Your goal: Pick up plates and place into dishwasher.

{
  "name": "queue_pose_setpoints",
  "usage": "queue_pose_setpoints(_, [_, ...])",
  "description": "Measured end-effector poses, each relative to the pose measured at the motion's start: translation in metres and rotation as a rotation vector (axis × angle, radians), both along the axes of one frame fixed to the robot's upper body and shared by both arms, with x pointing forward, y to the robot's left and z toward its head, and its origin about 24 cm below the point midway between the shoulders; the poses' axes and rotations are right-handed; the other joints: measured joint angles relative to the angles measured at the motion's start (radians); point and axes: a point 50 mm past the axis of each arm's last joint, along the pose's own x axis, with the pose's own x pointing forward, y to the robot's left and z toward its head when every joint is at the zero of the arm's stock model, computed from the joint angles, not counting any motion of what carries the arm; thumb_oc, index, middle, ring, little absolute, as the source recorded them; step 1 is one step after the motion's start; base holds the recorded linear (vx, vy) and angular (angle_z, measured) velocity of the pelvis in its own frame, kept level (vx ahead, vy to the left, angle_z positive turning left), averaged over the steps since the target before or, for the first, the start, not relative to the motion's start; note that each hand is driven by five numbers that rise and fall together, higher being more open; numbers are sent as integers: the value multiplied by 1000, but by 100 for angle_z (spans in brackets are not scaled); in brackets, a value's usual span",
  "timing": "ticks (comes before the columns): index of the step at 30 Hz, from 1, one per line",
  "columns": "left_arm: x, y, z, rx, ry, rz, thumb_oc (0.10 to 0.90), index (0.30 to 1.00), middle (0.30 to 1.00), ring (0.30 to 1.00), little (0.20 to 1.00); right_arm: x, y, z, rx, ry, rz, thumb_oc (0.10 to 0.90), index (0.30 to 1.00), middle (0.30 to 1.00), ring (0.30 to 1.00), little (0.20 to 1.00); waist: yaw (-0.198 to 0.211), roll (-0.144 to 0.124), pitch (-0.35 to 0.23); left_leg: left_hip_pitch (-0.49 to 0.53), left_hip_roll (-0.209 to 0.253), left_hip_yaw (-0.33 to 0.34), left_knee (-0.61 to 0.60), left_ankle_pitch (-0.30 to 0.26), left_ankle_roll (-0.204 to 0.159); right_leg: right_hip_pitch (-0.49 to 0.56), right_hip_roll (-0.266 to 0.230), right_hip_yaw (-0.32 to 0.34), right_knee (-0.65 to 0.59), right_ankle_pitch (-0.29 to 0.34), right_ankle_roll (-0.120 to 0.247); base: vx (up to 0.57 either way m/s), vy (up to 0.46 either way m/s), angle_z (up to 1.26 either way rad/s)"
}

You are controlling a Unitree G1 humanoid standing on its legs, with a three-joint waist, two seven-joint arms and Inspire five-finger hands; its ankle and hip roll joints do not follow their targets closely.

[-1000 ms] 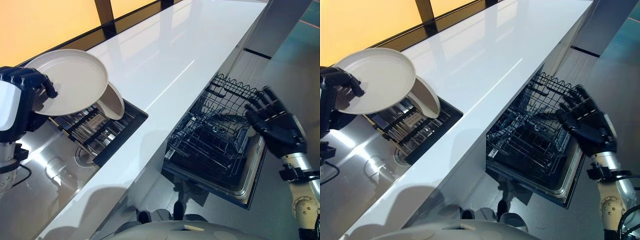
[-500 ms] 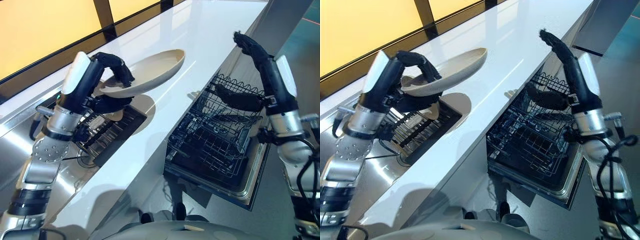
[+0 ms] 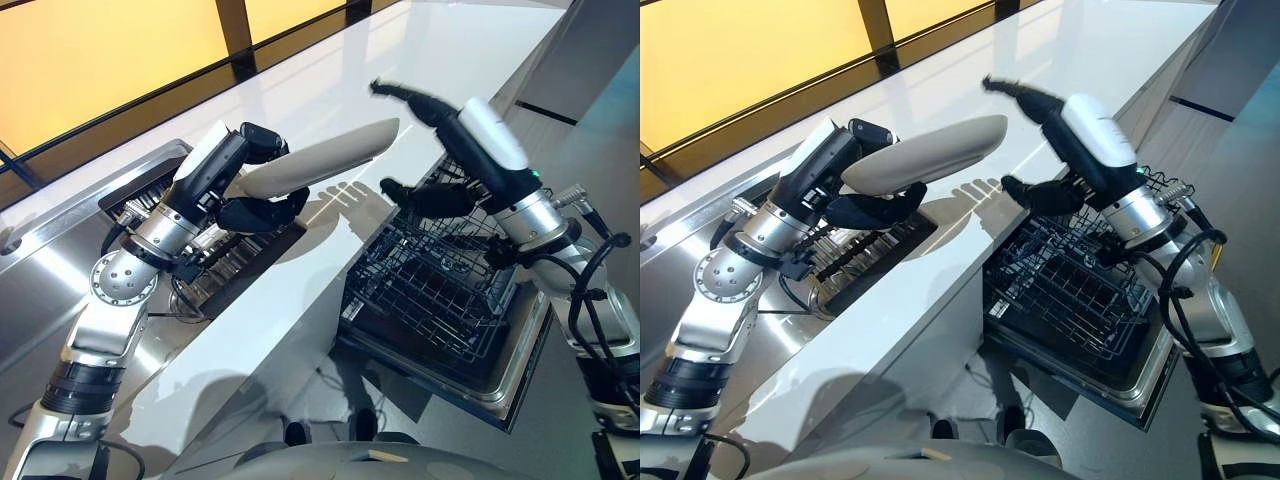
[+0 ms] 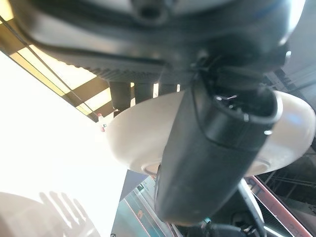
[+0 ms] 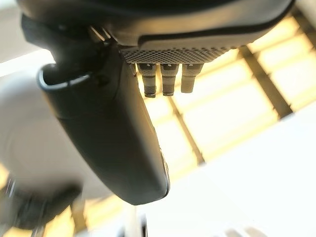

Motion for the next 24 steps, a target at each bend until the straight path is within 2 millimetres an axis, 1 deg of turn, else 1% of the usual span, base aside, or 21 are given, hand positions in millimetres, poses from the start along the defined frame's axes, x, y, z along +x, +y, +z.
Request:
queue_pose_setpoints(5, [1, 3, -1, -18, 25, 1, 100, 300, 300, 300, 200, 6, 5, 9, 5, 59, 40, 800, 900, 900, 900, 900, 17, -1, 1, -2, -2, -8, 1, 4, 1, 1, -2, -7, 0, 0, 0, 5, -8, 4])
queue_pose_setpoints(9, [3, 5, -3, -13, 40, 2, 100, 300, 300, 300, 200, 12, 7, 12, 46, 171, 105, 800, 900, 900, 900, 900, 30, -2, 1, -1, -2, -13, 1, 6, 1, 4, -2, -11, 0, 0, 1, 9, -4, 4])
queue_pose_setpoints(10, [3, 7, -3, -3, 46, 6, 100, 300, 300, 300, 200, 13, 7, 12, 42, 194, 114, 616, 742, 742, 742, 716, 32, -4, 2, -2, -2, -14, 1, 6, 0, 4, -2, -13, 0, 0, 1, 26, -8, 4])
queue_pose_setpoints(11, [4, 10, -5, 18, 60, 10, 100, 300, 300, 300, 200, 15, 8, 11, 41, 244, 136, 100, 300, 300, 300, 200, 35, -6, 4, -1, -1, -15, 1, 7, 0, 5, -2, -16, 0, 0, 1, 31, -9, 4])
queue_pose_setpoints(14, [6, 14, -6, 74, 91, 12, 100, 300, 300, 300, 200, 21, 10, 5, 42, 338, 176, 100, 300, 300, 300, 200, 37, -12, 8, -1, -2, -23, 1, 10, -1, 8, -3, -27, 0, -1, 1, 24, -7, 8])
queue_pose_setpoints(17, [6, 11, -11, 124, 133, -21, 100, 300, 300, 300, 200, 23, 13, -4, 42, 403, 207, 100, 300, 300, 300, 200, 47, -17, 11, -1, -2, -33, 1, 12, -1, 13, -4, -34, 0, -1, 2, 19, -2, 10])
queue_pose_setpoints(19, [5, 7, -14, 151, 155, -53, 100, 300, 300, 300, 200, 25, 12, -8, 43, 423, 203, 100, 300, 300, 300, 200, 53, -20, 12, -1, -4, -36, 1, 13, 0, 15, -6, -34, 0, -1, 2, 23, -2, 8])
queue_pose_setpoints(21, [6, 8, -16, 165, 182, -49, 100, 300, 300, 300, 200, 25, 16, -13, 27, 447, 219, 100, 300, 300, 300, 200, 53, -22, 14, 0, -4, -38, 1, 13, 0, 17, -6, -34, 0, -2, 3, 12, 0, 4])
queue_pose_setpoints(24, [7, 8, -17, 167, 202, -57, 100, 300, 300, 300, 200, 25, 16, -13, 31, 445, 216, 100, 300, 300, 300, 200, 51, -22, 16, 0, -8, -38, 1, 15, 3, 17, -10, -33, 0, -2, 3, 0, 0, 0])
